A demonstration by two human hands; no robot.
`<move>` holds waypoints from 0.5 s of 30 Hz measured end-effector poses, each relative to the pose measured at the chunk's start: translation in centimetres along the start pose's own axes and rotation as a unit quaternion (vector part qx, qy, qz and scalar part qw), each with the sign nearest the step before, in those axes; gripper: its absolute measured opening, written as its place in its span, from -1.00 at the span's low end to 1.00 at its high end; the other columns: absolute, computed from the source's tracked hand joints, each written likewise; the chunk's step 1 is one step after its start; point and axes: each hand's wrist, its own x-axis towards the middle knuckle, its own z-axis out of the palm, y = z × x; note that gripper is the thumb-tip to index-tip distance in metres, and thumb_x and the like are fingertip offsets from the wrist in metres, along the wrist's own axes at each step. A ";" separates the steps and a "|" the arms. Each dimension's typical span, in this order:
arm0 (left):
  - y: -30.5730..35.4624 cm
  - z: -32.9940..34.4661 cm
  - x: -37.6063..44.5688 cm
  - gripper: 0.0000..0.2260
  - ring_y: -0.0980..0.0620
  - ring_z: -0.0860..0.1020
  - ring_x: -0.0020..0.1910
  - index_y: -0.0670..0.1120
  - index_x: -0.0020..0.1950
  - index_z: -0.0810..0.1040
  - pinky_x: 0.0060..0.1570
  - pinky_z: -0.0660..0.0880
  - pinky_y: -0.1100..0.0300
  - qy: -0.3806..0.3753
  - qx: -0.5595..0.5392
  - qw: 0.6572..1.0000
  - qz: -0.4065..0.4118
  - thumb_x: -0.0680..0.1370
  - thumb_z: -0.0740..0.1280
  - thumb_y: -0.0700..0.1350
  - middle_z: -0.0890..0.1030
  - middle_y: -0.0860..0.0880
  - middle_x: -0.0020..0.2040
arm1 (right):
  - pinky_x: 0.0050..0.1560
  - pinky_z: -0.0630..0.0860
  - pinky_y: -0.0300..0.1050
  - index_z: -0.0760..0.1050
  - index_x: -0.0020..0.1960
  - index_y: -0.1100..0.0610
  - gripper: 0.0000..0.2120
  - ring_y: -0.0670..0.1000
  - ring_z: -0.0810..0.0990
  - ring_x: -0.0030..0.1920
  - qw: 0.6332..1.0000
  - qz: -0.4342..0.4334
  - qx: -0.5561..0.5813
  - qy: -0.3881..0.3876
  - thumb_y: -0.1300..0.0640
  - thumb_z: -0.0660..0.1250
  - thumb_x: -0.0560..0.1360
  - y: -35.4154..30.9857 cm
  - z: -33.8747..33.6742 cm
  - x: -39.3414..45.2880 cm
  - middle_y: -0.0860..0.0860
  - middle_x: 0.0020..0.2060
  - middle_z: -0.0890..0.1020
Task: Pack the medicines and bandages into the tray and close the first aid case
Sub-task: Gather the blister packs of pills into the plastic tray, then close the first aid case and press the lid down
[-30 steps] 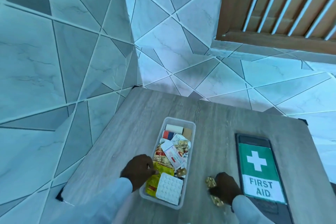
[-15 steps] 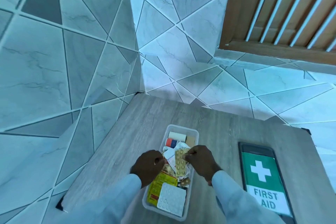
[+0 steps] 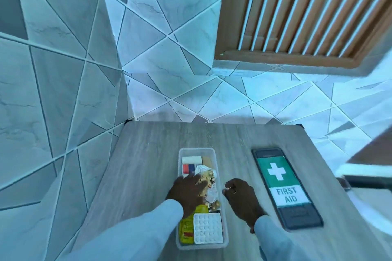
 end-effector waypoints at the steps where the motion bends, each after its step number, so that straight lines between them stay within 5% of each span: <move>1: 0.0 -0.1 0.1 -0.49 -0.06 -0.06 0.59 0.10 0.57 0.09 0.54 -0.07 -0.09 -0.007 0.004 1.000 0.001 0.64 0.11 0.12 0.04 0.00 0.62 | -0.33 0.42 -0.23 0.54 0.04 0.01 -0.89 -0.09 0.56 -0.19 1.000 0.008 0.003 0.013 0.09 0.35 0.51 0.5 -0.4 -0.6 0.00 -0.04 0.60; 8: 1.4 -3.4 -0.2 -0.42 -0.10 0.24 0.49 0.09 0.42 0.38 0.45 0.12 -0.05 0.052 0.003 0.998 0.023 0.48 0.04 0.32 0.33 0.00 0.50 | -0.23 0.48 -0.13 0.56 0.01 0.04 -0.86 0.02 0.55 -0.09 0.994 0.047 0.001 0.098 0.08 0.41 0.46 5.3 -5.7 -2.0 0.00 -0.06 0.60; 11: 4.4 -4.6 0.9 -0.55 -0.05 0.44 0.29 0.01 0.24 0.55 0.32 0.30 0.07 0.126 -0.115 0.985 0.038 0.54 0.09 0.22 0.54 -0.01 0.25 | 0.00 0.56 -0.05 0.62 -0.01 0.16 -0.82 0.15 0.61 -0.01 0.988 0.065 -0.010 0.142 0.11 0.43 0.43 7.4 -8.4 -0.5 0.08 -0.02 0.66; 15: 11.6 -4.2 4.1 -0.66 -0.06 0.54 0.12 -0.02 0.11 0.60 0.16 0.44 0.13 0.078 -0.231 0.968 0.059 0.52 0.13 0.08 0.59 -0.06 0.09 | 0.20 0.40 -0.12 0.61 0.13 0.28 -0.72 0.13 0.55 0.22 0.982 0.059 -0.098 0.150 0.10 0.33 0.54 10.5 -12.5 2.2 0.18 0.18 0.63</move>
